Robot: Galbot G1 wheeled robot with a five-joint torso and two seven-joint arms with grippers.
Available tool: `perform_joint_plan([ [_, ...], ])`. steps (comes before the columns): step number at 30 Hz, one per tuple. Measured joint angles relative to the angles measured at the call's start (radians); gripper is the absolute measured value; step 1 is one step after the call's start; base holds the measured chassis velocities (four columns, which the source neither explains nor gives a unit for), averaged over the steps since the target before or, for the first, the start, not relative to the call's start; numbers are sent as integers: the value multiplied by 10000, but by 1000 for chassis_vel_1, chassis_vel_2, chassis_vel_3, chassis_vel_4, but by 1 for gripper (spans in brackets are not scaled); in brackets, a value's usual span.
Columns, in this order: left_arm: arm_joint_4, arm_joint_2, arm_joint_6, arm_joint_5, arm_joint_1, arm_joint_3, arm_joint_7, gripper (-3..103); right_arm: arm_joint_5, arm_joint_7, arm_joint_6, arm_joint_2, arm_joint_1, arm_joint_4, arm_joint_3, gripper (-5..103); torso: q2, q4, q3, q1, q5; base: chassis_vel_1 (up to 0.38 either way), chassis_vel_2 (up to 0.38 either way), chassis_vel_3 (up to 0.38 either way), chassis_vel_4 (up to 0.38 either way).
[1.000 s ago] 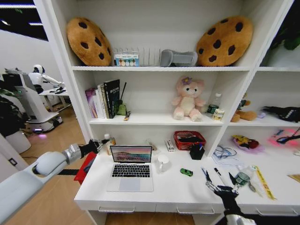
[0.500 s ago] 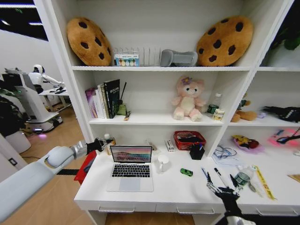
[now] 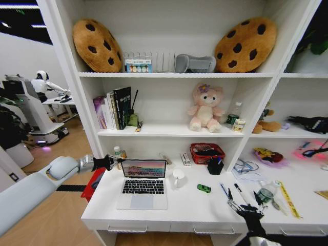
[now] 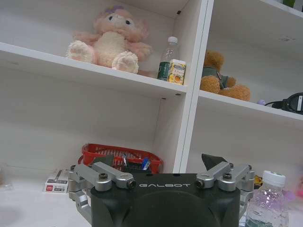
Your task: Organize the objects on the table.
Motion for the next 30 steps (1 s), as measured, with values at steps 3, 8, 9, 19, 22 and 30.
perform_joint_plan([
  [3,-35,-35,57,-234,-45,-25,-327,0,87,0,0,-54,23,13,107,100,0,1,0,0,-2,0,0,0,0],
  [8,204,-376,261,-252,-688,438,-1294,0,108,0,54,-51,18,-16,170,100,0,-2,1,0,-1,0,0,0,0],
  [9,332,-534,338,-140,-964,705,-1604,0,108,0,89,-3,6,-25,187,100,0,-3,0,1,0,0,0,0,0],
  [19,1325,-900,-511,1520,-2114,1785,-261,0,203,-74,425,109,-152,-204,424,100,0,-2,0,1,-2,0,0,0,0],
  [22,1305,-706,-899,1623,-2457,1840,1969,0,268,-108,469,110,-167,-257,493,100,1,-4,-1,0,3,0,0,0,0],
  [30,-1188,1135,-818,314,-578,-206,4499,0,327,-142,455,14,-14,-397,447,100,1,4,-1,0,3,0,0,0,0],
])
